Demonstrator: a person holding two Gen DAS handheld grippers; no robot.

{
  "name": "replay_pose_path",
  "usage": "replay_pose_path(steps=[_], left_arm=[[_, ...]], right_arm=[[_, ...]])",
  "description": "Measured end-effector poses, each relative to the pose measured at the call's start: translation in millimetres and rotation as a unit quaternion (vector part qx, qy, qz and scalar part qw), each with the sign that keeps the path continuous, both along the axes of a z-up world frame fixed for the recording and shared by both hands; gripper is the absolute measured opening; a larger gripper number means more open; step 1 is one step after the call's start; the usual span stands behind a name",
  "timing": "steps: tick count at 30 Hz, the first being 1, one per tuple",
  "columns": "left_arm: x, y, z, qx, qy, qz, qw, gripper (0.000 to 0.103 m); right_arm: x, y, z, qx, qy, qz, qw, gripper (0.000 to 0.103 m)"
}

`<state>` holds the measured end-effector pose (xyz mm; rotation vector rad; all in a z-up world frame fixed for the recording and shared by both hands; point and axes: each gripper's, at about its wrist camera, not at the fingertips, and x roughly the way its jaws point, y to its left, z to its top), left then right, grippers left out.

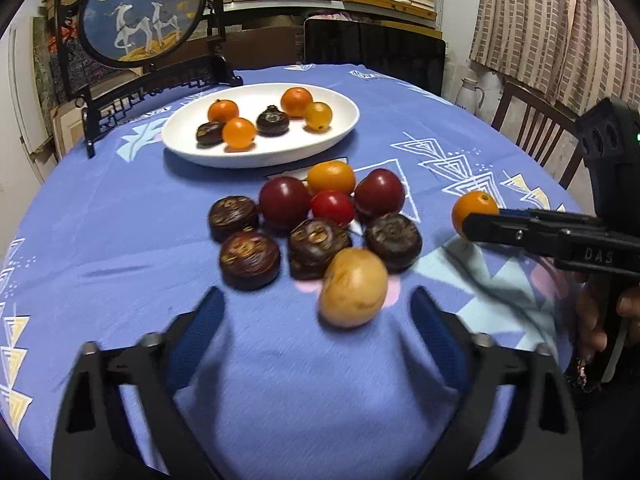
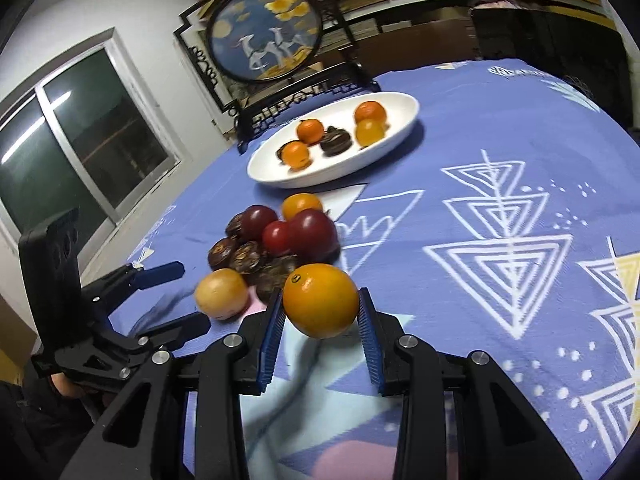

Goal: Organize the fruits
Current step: 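Grasp the beige round fruit with the left tool while the right tool grasps an orange tomato, then carry both fruits over the white plate and open both tools to release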

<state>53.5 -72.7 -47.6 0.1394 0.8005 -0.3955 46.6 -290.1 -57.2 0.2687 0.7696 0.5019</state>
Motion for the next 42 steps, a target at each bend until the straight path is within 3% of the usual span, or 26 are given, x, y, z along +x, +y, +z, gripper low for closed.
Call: replay_pose_path(steps=[6,11,19,30,42], left_arm=[[10,-8,-11,-0.016,0.039,-0.006,0.9991,0.056],[9,-9,-10,-0.035,0.039,-0.014,0.9986,0.036],[5,-3,-9,-0.061,0.041,-0.018,0.9971,0.036],[-6,15,8,-0.080,0.016,-0.012,0.9966,0.035],[7,28,43,-0.092,-0.022,-0.009,0.9955,0.036]], right_arm=[[3,0,-7,0.004,0.003,0.008,1.000,0.036],[5,1,-10,0.007,0.004,0.011,1.000,0.036],[4,1,-11,0.009,0.004,0.012,1.000,0.036],[0,1,-5,0.006,-0.004,0.010,1.000,0.036],[-7,6,50,0.008,-0.037,0.032,0.999,0.036]])
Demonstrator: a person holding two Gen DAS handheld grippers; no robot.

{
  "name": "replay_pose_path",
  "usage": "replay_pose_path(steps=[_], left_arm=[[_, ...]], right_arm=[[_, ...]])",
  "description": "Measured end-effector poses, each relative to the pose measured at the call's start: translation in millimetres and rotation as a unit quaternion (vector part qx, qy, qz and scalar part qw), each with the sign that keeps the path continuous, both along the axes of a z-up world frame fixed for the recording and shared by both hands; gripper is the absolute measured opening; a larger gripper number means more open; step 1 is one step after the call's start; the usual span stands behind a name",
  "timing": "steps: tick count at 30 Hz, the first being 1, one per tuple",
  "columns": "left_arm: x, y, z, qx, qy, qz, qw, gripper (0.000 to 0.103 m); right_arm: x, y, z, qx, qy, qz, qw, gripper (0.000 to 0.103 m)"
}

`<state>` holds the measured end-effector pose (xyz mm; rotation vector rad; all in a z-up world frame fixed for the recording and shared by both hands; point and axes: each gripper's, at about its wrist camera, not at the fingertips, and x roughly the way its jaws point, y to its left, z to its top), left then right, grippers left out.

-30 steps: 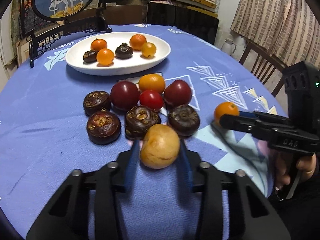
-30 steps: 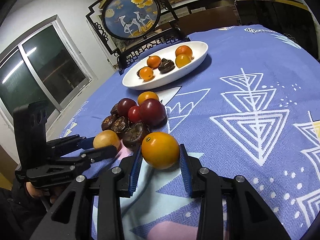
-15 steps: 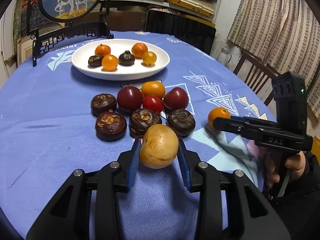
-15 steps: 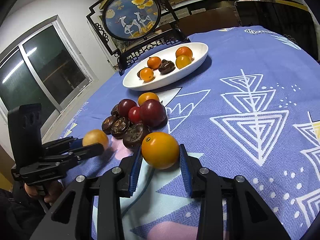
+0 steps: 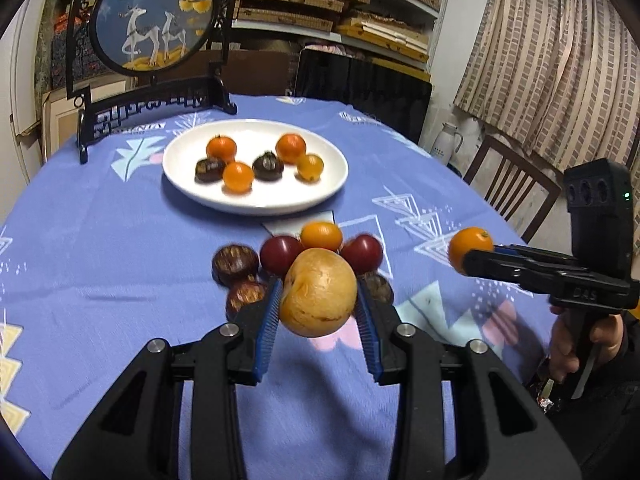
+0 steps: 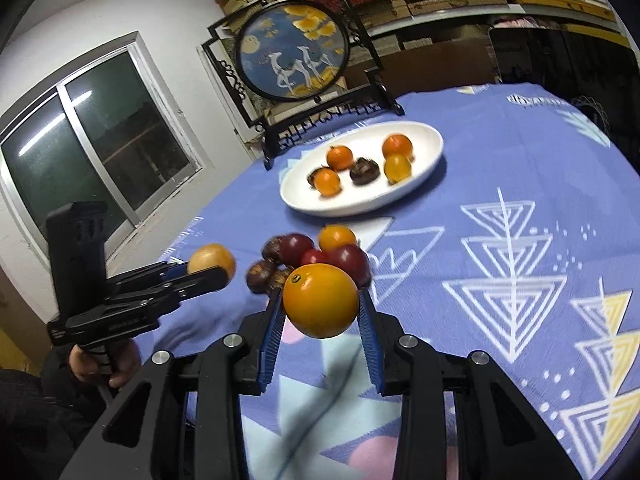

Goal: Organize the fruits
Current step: 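Carry both fruits over the white plate and open both tools to release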

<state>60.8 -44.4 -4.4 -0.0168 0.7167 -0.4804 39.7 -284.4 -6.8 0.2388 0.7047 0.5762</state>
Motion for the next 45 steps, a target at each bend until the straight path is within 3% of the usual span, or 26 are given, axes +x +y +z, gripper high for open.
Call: replay_pose_path(steps=[6,12,20,26,29,34,35,38,41,45], left_arm=[[35,3,18,-0.001,-0.011,0.000,0.9999,0.036],[88,9,23,0.011,-0.010,0.008,0.9998,0.036],[173,5,15,0.018,0.011,0.004,0.9998,0.036],[225,-4,-9,0.030,0.034,0.009,0.9989,0.036],[243,-4,-22,0.022,0.055,0.012,0.9982,0.036],[247,-9,-27,0.036,0.047,0.007,0.9982,0.036],[247,-9,-27,0.035,0.044,0.008,0.9984,0.037],[245,-10,-28,0.038,0.041,0.006,0.9984,0.041],[241,-8,-24,0.037,0.029,0.013,0.9988,0.050],[229,1,-17,0.028,0.012,0.020,0.9993,0.055]], right_arm=[[32,-4,37,-0.002,-0.019,-0.004,1.000,0.036],[85,7,52,0.000,-0.022,0.001,1.000,0.037],[193,41,30,0.002,0.020,0.006,1.000,0.037],[257,65,1,-0.002,0.052,0.005,0.999,0.037],[270,72,-9,-0.007,0.055,0.007,0.998,0.037],[278,78,-21,-0.020,0.044,0.009,0.999,0.038],[277,78,-21,-0.025,0.038,0.004,0.999,0.039],[272,74,-15,-0.015,0.019,-0.002,1.000,0.057],[264,70,-7,-0.010,-0.001,-0.004,1.000,0.057],[258,64,-5,-0.005,-0.004,-0.009,1.000,0.057]])
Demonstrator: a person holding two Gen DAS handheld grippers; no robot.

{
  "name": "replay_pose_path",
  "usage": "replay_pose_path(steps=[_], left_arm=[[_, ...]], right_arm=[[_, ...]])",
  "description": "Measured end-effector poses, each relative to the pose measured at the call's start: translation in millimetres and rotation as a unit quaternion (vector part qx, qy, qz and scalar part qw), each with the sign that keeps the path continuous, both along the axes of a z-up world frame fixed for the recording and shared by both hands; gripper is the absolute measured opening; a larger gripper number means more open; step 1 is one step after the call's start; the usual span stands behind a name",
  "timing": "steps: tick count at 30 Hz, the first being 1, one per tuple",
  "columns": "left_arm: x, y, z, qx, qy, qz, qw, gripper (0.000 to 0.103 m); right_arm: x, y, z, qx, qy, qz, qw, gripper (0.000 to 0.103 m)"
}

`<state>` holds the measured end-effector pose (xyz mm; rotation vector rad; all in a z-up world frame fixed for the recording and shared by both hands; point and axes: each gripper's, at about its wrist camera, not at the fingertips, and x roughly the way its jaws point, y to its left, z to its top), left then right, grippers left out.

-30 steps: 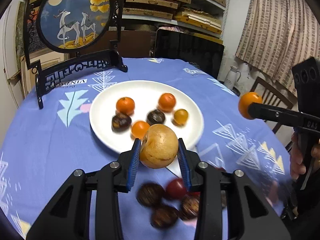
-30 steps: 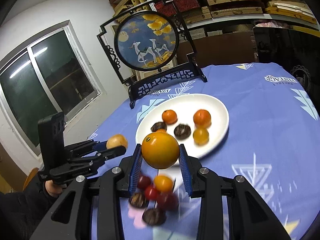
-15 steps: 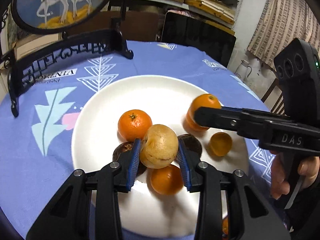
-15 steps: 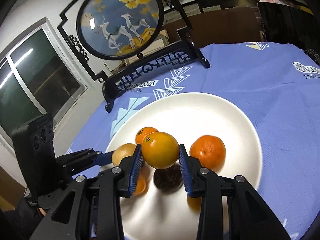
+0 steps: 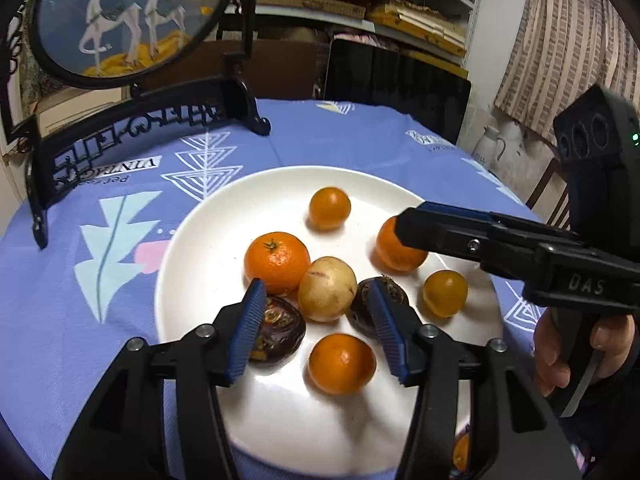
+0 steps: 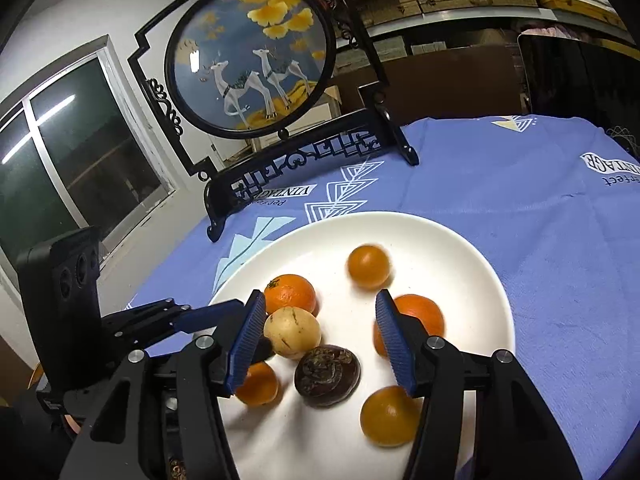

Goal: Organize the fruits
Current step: 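Carry both fruits over the white plate and open both tools to release, then move both open tools back to the fruit cluster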

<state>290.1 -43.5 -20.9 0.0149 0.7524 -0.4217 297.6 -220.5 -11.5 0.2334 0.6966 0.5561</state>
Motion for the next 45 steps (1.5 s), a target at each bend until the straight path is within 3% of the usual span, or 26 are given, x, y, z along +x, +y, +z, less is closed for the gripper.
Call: replay_pose_path(steps=[5,8,18,20,23,28,34,40,45], left_arm=[[-17,4,5,0.005,-0.013,-0.003,0.9999,0.058],[-27,5,9,0.006,-0.024,-0.004,0.9997,0.069],[-83,29,9,-0.009,-0.022,0.011,0.9996,0.074],[-94,36,9,-0.018,-0.018,0.020,0.9995,0.080],[-112,43,10,-0.029,-0.007,0.026,0.9992,0.092],[-155,39,5,-0.013,0.022,-0.006,0.9997,0.094],[-197,25,-7,0.063,0.016,-0.012,0.9978,0.094],[-195,22,-19,0.082,0.034,0.011,0.9960,0.094],[-186,17,-24,0.096,0.042,0.023,0.9943,0.083]], right_arm=[[-8,-10,2,0.003,-0.002,-0.009,1.000,0.057],[-19,-15,1,0.002,-0.003,-0.015,1.000,0.057],[-75,-52,-6,0.023,-0.002,-0.048,0.999,0.058],[-86,-59,-10,0.029,0.007,-0.055,0.998,0.059],[-109,-69,-11,0.032,0.011,-0.077,0.996,0.071],[-150,-68,2,0.011,-0.014,-0.072,0.997,0.086],[-189,-55,1,-0.003,-0.019,-0.032,0.999,0.087],[-205,-51,-17,0.004,0.002,-0.022,1.000,0.087],[-209,-55,-26,0.008,0.006,-0.025,1.000,0.087]])
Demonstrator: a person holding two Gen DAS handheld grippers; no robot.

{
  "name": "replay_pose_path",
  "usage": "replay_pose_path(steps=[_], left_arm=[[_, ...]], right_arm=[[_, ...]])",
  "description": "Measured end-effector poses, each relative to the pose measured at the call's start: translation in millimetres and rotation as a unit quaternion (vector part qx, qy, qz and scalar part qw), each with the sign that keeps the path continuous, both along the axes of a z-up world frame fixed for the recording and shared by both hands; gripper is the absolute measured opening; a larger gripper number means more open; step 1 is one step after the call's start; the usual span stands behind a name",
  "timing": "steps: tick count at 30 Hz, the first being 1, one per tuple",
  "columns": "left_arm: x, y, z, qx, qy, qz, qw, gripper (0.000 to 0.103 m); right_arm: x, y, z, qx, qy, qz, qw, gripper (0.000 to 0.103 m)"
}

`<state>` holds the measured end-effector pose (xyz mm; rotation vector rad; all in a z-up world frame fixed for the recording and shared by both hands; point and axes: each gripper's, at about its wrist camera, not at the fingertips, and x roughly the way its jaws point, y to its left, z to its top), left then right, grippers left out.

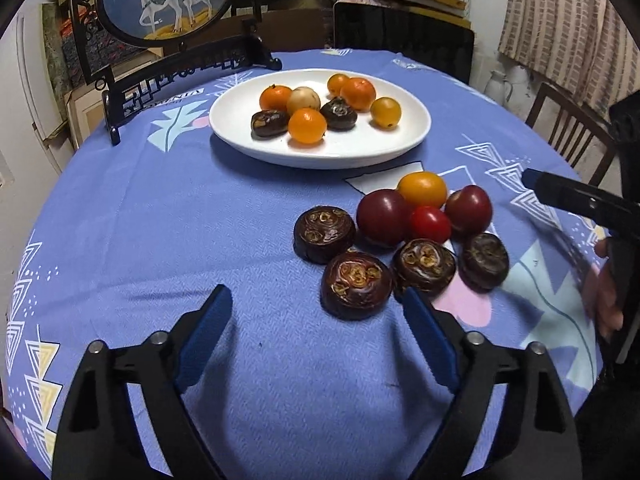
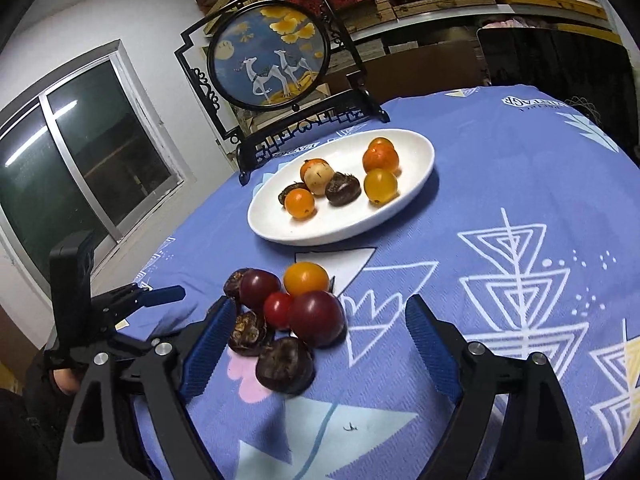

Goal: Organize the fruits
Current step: 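Move both open tools back to the fruit cluster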

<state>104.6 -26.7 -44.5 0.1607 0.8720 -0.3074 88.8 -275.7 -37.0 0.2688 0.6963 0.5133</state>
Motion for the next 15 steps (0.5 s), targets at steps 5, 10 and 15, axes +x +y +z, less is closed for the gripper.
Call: replay_pose_path(steps=[5,10,15], left_arm=[[5,-9,-10,0.010,0.018,-0.010,0.9997,0.070],[9,-12,-15,0.010,0.027,-0.009,0.9996,0.065],[9,-13,-15,0.008,0.024,-0.009,0.9996,0.060]], right_arm=[[0,2,-2,0.001,0.000,0.010,1.000,0.087],[1,2,-2,0.001,0.001,0.012,1.000,0.087],[0,2,-2,0.002,0.002,0.014,1.000,0.087]])
